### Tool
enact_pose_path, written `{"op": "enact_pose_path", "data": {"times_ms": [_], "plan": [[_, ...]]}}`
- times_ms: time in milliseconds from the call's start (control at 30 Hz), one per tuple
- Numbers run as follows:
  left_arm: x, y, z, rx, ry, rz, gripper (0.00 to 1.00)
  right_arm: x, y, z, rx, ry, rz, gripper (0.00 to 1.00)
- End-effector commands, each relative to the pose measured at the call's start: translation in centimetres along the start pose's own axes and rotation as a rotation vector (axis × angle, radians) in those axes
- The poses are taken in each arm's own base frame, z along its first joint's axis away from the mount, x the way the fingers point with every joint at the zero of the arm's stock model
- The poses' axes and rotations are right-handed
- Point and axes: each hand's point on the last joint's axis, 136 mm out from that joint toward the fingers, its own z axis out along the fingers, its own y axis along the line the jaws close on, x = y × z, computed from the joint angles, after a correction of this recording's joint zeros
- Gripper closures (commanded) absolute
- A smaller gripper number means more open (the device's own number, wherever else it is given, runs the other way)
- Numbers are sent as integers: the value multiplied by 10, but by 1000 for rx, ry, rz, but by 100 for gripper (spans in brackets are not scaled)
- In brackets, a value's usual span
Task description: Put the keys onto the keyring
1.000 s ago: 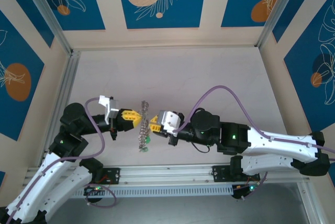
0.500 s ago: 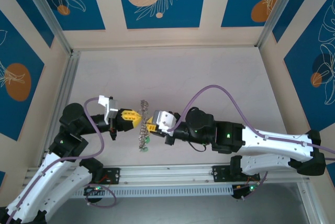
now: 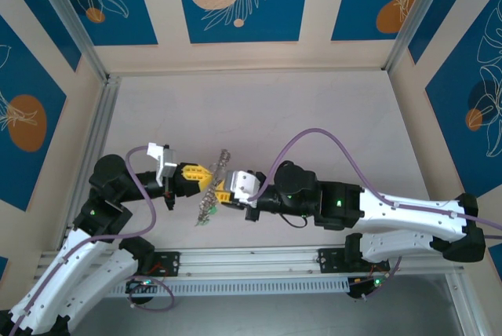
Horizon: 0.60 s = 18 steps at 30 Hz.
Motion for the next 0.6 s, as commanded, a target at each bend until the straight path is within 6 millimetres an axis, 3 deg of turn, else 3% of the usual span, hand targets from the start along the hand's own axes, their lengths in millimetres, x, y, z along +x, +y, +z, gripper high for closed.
{"op": "enact_pose_path", "data": {"times_ms": [0, 167, 267, 400, 567], "plan": [[-13, -10, -2, 37, -42, 47, 100, -14, 9, -15, -33, -49, -22, 89], [-13, -11, -2, 42, -44, 50, 100, -18, 0, -36, 18, -91, 0, 83], [-13, -11, -2, 48, -43, 47, 100, -19, -23, -42, 122, -96, 36, 78], [-14, -15, -1, 77, -52, 46, 100, -17, -45, -40, 137, -85, 120, 80], [-18, -24, -2, 130, -59, 46, 100, -20, -41, -31, 17, -104, 185, 81]]}}
